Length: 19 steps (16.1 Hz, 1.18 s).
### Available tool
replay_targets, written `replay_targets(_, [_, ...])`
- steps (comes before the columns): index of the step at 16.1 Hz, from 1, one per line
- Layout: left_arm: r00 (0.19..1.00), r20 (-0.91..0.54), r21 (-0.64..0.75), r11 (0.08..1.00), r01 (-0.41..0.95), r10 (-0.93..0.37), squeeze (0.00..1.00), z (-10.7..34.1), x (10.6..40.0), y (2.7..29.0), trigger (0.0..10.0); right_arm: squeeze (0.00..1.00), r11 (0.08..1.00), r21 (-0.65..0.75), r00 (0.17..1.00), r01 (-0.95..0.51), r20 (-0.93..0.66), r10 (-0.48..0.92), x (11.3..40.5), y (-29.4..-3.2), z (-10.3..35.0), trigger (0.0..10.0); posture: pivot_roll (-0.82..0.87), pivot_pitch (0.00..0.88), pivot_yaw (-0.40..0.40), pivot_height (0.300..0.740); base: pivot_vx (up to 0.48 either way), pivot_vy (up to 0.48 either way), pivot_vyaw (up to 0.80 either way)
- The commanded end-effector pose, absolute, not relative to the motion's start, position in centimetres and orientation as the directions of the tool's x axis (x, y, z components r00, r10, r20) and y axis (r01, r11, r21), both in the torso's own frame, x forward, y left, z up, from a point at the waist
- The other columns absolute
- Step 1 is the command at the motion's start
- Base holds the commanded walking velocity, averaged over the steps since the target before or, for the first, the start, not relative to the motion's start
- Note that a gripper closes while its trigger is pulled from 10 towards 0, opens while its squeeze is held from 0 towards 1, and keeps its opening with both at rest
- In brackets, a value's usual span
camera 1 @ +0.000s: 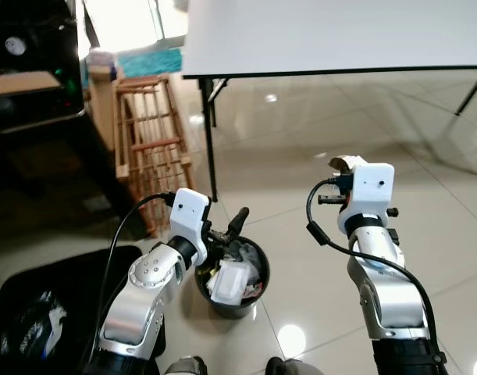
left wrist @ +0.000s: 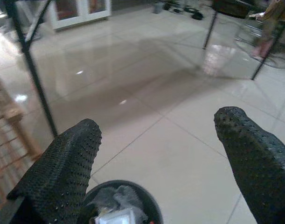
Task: Picking trash to rubbish bin
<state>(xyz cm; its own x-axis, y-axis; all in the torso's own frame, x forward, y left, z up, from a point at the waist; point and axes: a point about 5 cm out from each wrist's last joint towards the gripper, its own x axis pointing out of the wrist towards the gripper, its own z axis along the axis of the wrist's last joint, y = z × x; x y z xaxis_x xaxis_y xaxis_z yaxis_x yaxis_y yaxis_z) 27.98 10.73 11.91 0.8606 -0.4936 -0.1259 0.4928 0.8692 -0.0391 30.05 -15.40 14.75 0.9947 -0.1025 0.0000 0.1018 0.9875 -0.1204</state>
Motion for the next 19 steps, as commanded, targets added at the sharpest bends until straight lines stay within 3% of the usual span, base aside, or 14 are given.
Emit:
replay_targets(1, [0.861,-0.128,-0.018,0.869,0.494,-0.492,0.00,11.93,27.87,10.92,10.0,0.00,0.989,-0.115,0.996,0.093,0.009,-0.092,30.06,-15.09,14.83,10.0,0.04,0.142,0.020,0.740,0.000,0.000,0.80])
replay_targets(7, [0.869,-0.121,-0.023,0.876,0.481,-0.480,0.00,12.09,28.15,10.86,10.0,0.00,0.989,-0.115,0.996,0.093,0.003,-0.093,30.07,-15.02,14.64,10.0,0.04,0.140,0.026,0.740,0.000,0.000,0.80])
replay_targets(13, [0.867,-0.126,-0.023,0.875,0.483,-0.482,0.00,11.97,28.26,10.63,10.0,0.00,0.992,-0.109,0.998,0.060,0.006,-0.060,30.11,-14.46,14.72,10.0,0.04,0.137,0.022,0.740,0.000,0.000,0.00])
replay_targets(16, [0.869,-0.124,-0.024,0.877,0.481,-0.480,0.00,11.99,28.29,10.59,10.0,0.00,0.992,-0.108,0.998,0.057,0.006,-0.057,30.21,-14.33,14.76,10.0,0.04,0.136,0.020,0.740,0.000,0.000,0.64])
replay_targets(19, [0.870,-0.129,-0.021,0.878,0.478,-0.476,0.00,11.84,28.30,10.63,10.0,0.00,0.993,-0.102,0.998,0.057,0.009,-0.057,30.24,-14.33,14.83,10.0,0.03,0.135,0.019,0.740,0.000,0.000,0.00])
